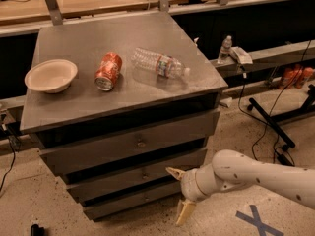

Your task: Close middle drawer

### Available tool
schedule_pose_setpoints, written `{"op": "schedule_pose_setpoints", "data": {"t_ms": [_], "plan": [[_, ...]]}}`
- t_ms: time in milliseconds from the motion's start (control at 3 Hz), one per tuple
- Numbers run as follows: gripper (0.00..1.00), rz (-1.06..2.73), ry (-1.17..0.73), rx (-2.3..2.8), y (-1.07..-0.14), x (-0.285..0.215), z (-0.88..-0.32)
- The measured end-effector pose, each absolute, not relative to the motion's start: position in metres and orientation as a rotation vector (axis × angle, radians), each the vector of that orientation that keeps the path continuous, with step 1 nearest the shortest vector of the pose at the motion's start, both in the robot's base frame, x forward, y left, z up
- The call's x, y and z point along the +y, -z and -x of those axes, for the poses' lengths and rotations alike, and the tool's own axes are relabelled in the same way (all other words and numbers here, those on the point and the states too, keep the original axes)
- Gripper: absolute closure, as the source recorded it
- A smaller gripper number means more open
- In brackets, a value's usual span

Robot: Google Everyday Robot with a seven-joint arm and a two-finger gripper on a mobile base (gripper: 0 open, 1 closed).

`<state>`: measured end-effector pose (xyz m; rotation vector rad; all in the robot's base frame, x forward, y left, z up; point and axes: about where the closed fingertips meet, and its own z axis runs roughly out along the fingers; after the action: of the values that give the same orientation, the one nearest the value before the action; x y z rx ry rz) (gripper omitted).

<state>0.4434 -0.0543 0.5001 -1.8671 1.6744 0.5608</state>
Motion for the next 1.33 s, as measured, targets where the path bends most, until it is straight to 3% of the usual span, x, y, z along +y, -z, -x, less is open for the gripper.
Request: {"op": "schedule_pose_setpoints", "data": {"t_ms": [667,1333], "plan": [[0.00,1.934,-0.133,1.602,-0.469,-0.080,-0.488],[0.00,1.943,-0.128,1.598,-0.456,-0.098,-0.543]]}}
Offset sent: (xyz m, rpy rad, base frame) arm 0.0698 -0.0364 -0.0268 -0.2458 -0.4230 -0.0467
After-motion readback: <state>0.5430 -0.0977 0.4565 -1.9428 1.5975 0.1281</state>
